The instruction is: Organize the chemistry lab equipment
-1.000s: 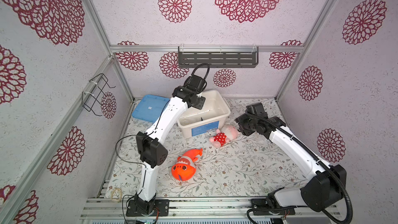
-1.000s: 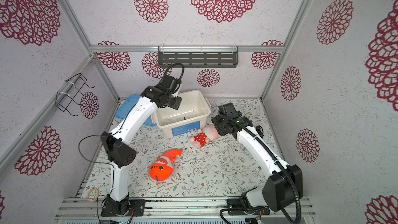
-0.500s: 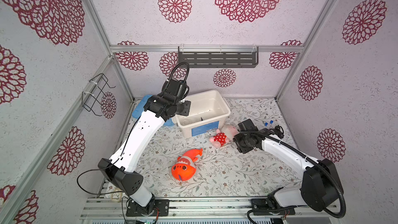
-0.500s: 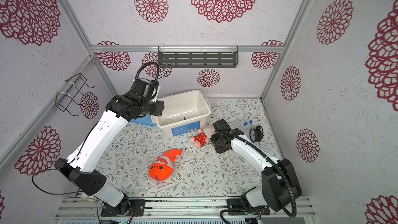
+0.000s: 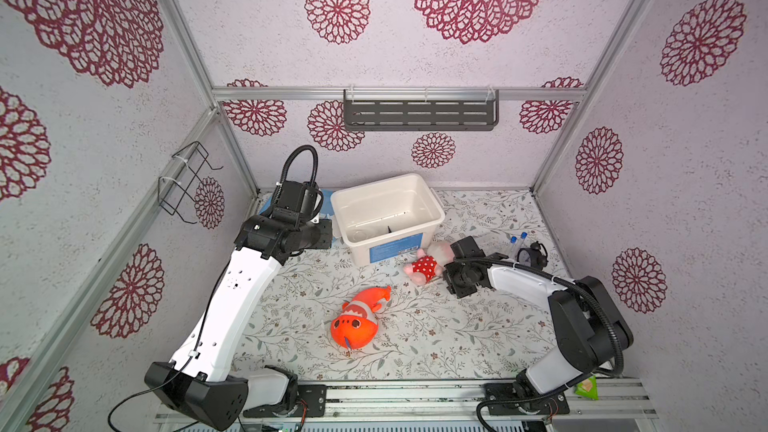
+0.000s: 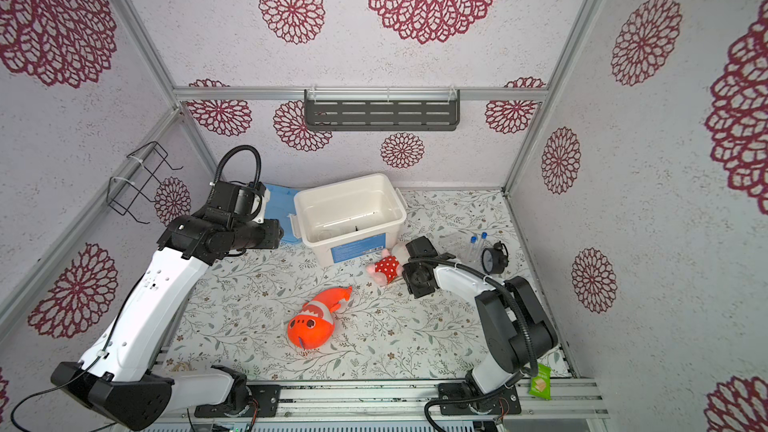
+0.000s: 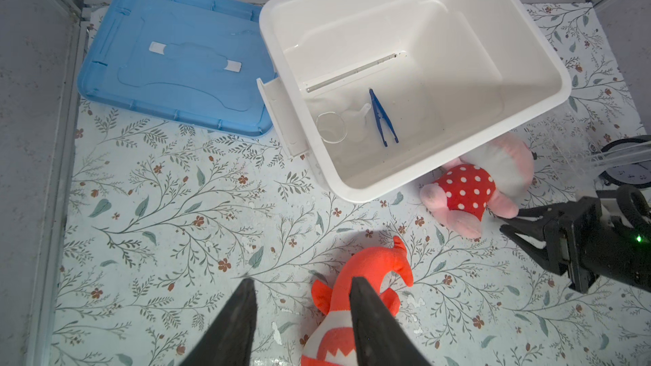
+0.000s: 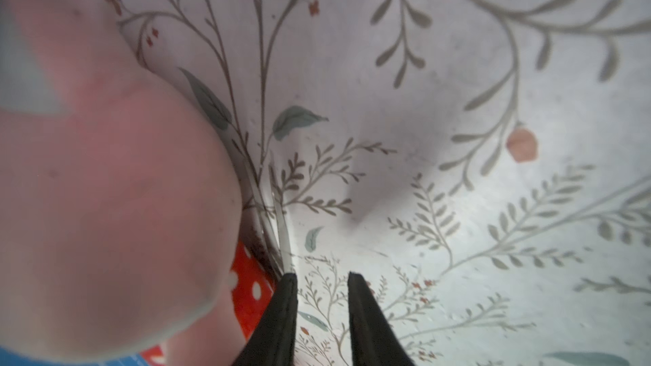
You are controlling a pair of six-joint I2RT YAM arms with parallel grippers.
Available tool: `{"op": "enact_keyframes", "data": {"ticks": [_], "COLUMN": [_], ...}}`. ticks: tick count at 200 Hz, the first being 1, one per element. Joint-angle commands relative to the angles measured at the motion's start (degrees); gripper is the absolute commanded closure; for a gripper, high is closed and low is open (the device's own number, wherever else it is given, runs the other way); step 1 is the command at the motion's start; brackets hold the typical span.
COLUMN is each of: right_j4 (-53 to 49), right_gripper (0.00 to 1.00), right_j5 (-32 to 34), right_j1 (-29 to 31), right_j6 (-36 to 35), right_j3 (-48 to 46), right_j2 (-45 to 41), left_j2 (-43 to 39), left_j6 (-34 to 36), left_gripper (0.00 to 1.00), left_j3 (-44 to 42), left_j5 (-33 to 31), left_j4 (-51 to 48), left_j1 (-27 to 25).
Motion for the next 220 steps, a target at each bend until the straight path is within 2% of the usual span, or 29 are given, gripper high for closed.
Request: {"op": "enact_keyframes", "data": {"ticks": [1, 37, 58, 94, 125, 193, 220], "right_j4": [1.69, 0.97, 0.04, 1.5, 1.54, -0.72, 1.0], "right_gripper": [0.72, 0.74, 0.78, 0.78, 0.7, 0.7, 0.62], "right_j5": [1.84, 5.78, 8.23, 8.53, 8.46, 8.74, 8.15], "right_j1": [0.01, 0.03, -0.06, 0.34, 0.61, 1.09, 1.34], "right_j6": [-0.93, -2.91, -1.92, -1.32, -1.51, -2.97, -3.05], "right_j3": [2.95, 5.88, 5.72, 4.97, 5.45, 3.18, 3.8], "right_j2": [2.3, 3.55, 3.22, 4.43, 5.76, 2.57, 4.34], "left_j2": [-2.2, -5.0, -6.52, -8.88, -8.55, -8.97, -8.89], "left_j6": [-1.37, -2.25, -2.66, -3.15, -2.31, -2.05, -1.71], "left_gripper": [0.55, 0.55, 0.56, 0.57, 0.57, 0.57, 0.56], "left_j3": [-2.5, -5.2, -6.87, -8.97, -8.67, -9.17, -9.07], "left_j5": [0.5, 1.29, -0.27, -0.7, -0.63, -0.89, -0.66], "left_j4": [1.14, 1.53, 1.44, 2.65, 2.4, 2.18, 1.71], "left_j1": [1.33, 2.23, 2.46, 3.25, 3.56, 3.84, 3.96]}}
